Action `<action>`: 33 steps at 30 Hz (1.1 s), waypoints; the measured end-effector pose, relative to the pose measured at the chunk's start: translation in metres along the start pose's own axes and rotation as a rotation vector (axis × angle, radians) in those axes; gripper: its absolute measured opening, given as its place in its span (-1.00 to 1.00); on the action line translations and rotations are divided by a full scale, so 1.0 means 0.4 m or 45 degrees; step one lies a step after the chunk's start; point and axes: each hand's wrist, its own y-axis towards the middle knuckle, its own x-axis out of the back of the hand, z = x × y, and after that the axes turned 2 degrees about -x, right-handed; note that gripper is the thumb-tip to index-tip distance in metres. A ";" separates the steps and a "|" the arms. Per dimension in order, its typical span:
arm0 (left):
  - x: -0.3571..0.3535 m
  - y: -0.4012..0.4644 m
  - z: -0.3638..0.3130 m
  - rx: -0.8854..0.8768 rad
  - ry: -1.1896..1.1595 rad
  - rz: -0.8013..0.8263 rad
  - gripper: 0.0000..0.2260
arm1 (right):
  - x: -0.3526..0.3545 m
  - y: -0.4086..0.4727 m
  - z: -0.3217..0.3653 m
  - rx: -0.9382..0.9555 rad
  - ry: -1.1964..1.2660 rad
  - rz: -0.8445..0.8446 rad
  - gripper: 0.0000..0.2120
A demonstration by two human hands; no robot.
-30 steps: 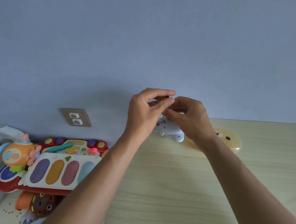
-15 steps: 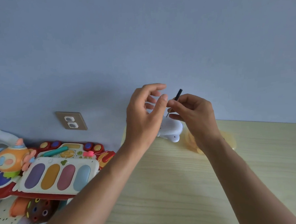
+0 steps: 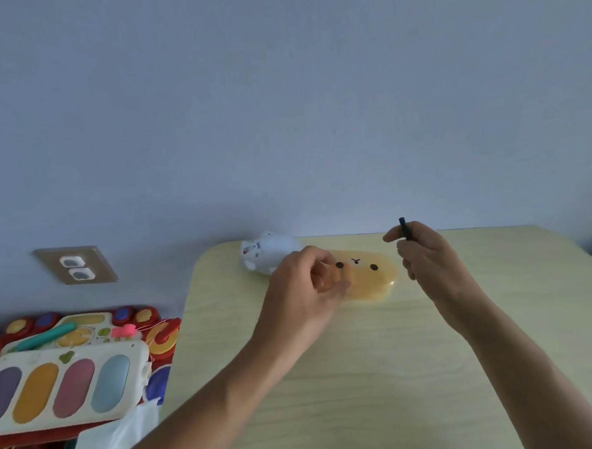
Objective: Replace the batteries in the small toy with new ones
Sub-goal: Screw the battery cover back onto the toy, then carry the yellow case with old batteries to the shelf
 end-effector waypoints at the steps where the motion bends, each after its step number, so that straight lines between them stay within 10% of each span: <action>1: -0.001 -0.002 0.002 -0.030 0.054 -0.023 -0.79 | 0.007 -0.009 -0.011 -0.017 -0.029 0.005 -0.84; 8: -0.008 -0.003 0.037 0.049 0.268 0.028 -0.30 | -0.005 -0.042 -0.064 -0.084 -0.332 0.126 -0.09; 14: -0.035 0.010 0.027 0.144 0.207 0.172 -0.17 | -0.025 -0.044 -0.067 0.000 -0.521 0.073 -0.40; 19: -0.056 0.031 0.059 0.214 0.221 0.094 -0.46 | -0.027 -0.034 -0.081 0.040 -0.474 0.077 -0.56; 24: -0.069 0.023 0.056 0.193 0.133 0.001 -0.30 | -0.023 -0.030 -0.120 0.055 -0.288 -0.028 -0.14; 33: -0.031 0.087 -0.250 0.211 -0.124 0.067 -0.25 | 0.157 -0.069 0.065 -0.002 0.059 -0.142 -0.23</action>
